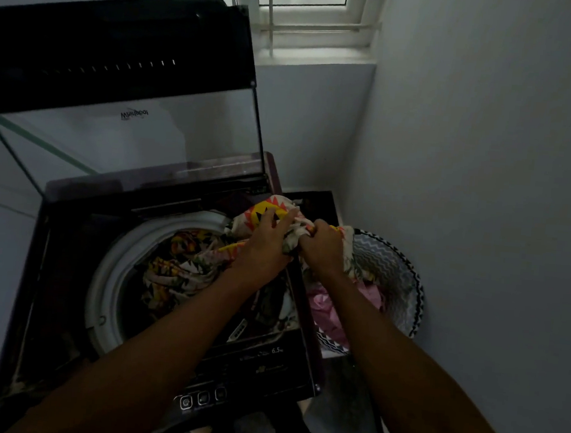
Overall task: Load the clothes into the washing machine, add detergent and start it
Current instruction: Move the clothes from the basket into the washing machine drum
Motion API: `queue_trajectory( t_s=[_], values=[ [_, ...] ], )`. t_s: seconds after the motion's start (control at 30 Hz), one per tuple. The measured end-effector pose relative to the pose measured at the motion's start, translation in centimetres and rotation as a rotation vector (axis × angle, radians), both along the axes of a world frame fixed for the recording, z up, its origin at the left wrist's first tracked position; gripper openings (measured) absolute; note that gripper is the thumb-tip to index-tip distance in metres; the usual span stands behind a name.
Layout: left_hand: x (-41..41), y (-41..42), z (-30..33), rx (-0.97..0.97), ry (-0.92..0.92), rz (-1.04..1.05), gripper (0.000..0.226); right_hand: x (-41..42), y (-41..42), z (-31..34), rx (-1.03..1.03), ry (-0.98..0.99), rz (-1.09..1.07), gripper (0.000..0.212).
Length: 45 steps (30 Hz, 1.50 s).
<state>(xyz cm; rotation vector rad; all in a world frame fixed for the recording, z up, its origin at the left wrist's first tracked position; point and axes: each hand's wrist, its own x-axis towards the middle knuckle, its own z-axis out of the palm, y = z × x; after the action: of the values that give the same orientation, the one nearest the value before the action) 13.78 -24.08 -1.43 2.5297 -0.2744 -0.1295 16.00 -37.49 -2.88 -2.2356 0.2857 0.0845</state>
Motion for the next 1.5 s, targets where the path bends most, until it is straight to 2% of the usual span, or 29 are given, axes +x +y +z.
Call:
queue_trajectory(
  t_s=[0.07,0.13,0.23,0.33,0.53,0.67,0.77,0.9,0.97,1.03,1.07,1.13,1.23,1.33,1.4,1.5],
  values=[
    [-0.4,0.4,0.2,-0.061,-0.070,-0.004,0.089,-0.3,1.7,2.1,0.019,-0.111,-0.119,0.020],
    [-0.6,0.9,0.7,-0.239,-0.147,-0.003,0.083,-0.7,3.7,4.5,0.010,-0.181,-0.204,0.020],
    [-1.3,2.3,2.3,-0.402,-0.195,0.167,0.070,-1.3,7.2,6.9,0.101,-0.331,-0.153,0.015],
    [-2.3,5.3,3.2,-0.350,-0.253,0.338,0.051,-2.1,10.4,7.1,0.188,-0.349,-0.012,0.012],
    [-4.0,12.7,1.7,-0.217,-0.291,0.412,0.038,-4.4,16.5,5.9,0.248,-0.334,0.074,0.014],
    [-5.9,16.5,0.5,-0.135,-0.288,0.410,0.040,-5.3,20.0,4.5,0.308,-0.266,0.201,0.012],
    [-7.7,19.4,-0.6,-0.153,-0.271,0.462,0.038,-6.0,21.9,3.3,0.333,-0.225,0.320,0.015],
    [-9.9,21.1,0.2,-0.247,-0.255,0.659,0.022,-7.2,24.3,1.6,0.215,-0.169,0.473,0.020],
    [-10.4,21.8,0.6,-0.228,-0.199,0.782,0.020,-7.4,24.9,0.4,0.097,-0.188,0.547,0.032],
    [-10.9,23.3,-0.4,-0.113,-0.144,0.826,0.025,-7.3,25.1,-1.1,-0.097,-0.213,0.533,0.053],
    [-11.1,24.2,-1.6,-0.022,-0.139,0.760,0.028,-7.2,24.9,-1.7,-0.161,-0.217,0.486,0.064],
    [-11.1,25.2,-3.5,0.044,-0.084,0.557,0.049,-7.0,24.1,-2.9,-0.274,-0.181,0.372,0.077],
    [-10.6,25.2,-6.6,-0.089,0.039,0.392,0.060,-6.8,23.3,-4.5,-0.439,0.032,0.231,0.066],
    [-10.2,24.6,-8.2,-0.074,0.180,0.335,0.072,-6.5,23.1,-5.7,-0.409,0.247,0.065,0.071],
    [-9.9,24.7,-9.0,-0.034,0.283,0.290,0.082,-6.0,23.6,-6.5,-0.345,0.306,0.005,0.079],
    [-9.8,24.6,-8.8,0.028,0.372,0.234,0.081,-5.5,25.3,-7.0,-0.159,0.337,-0.008,0.088]
  ],
)
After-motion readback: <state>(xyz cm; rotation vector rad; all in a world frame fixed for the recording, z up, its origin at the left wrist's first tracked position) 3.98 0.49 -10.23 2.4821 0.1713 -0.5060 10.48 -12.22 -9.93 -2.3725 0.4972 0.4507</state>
